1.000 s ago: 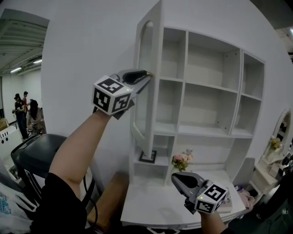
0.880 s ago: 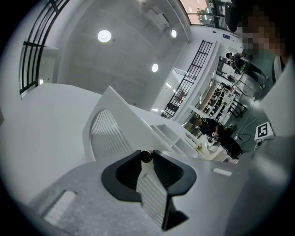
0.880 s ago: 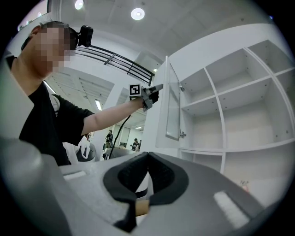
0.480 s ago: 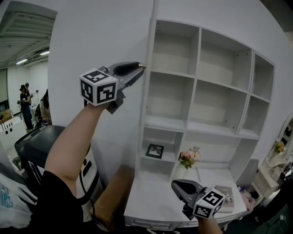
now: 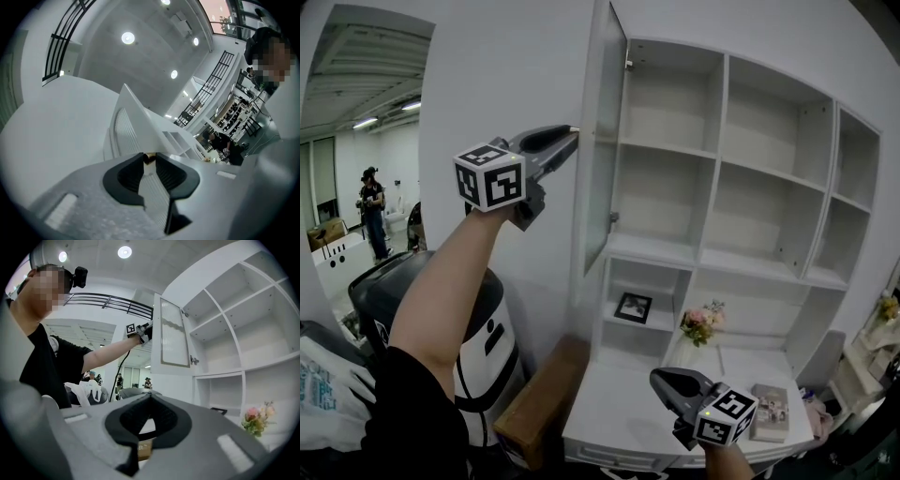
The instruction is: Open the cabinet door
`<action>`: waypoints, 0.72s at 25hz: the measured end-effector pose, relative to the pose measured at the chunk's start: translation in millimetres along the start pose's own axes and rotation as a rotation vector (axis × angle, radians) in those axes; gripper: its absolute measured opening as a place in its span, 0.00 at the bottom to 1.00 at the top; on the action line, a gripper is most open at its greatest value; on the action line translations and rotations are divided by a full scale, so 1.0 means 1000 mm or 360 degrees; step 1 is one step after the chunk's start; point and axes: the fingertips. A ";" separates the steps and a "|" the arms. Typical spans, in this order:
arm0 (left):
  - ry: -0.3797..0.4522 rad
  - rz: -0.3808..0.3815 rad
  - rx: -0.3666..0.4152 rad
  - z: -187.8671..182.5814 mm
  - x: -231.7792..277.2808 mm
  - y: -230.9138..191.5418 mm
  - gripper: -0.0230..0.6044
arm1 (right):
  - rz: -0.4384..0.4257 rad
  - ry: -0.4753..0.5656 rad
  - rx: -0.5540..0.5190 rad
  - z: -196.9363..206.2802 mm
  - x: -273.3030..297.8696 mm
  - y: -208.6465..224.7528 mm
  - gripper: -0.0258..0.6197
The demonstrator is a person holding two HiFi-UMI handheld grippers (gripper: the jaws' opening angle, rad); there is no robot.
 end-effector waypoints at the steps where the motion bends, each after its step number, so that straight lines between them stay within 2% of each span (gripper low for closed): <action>1: -0.0010 -0.0014 0.0002 0.000 -0.002 -0.001 0.17 | -0.0009 -0.0002 0.0001 -0.001 -0.001 -0.001 0.03; 4: -0.0027 -0.0078 -0.0010 -0.006 -0.011 -0.003 0.17 | -0.0029 -0.0012 0.0005 -0.004 -0.007 -0.008 0.03; 7: 0.0013 -0.0092 -0.0049 -0.020 -0.025 0.011 0.28 | -0.0043 -0.0019 0.0016 -0.006 -0.019 -0.015 0.03; 9: 0.0040 -0.0069 -0.0038 -0.031 -0.033 0.032 0.31 | -0.0046 -0.0022 0.0017 -0.008 -0.027 -0.020 0.03; 11: 0.0043 -0.0028 -0.0048 -0.035 -0.042 0.061 0.32 | -0.0043 -0.0019 0.0018 -0.012 -0.037 -0.024 0.03; 15: -0.0046 0.0061 -0.0096 -0.021 -0.064 0.134 0.32 | -0.0026 0.0005 0.0011 -0.022 -0.062 -0.036 0.03; 18: -0.0018 0.0069 -0.0263 -0.016 -0.090 0.197 0.24 | -0.0006 0.0020 0.0018 -0.026 -0.087 -0.044 0.03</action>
Point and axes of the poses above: the fingertips, and each gripper's own axes: x forward along the fingers, y to its right, z out of its underside, and after that the axes turned 5 degrees about y, right-handed
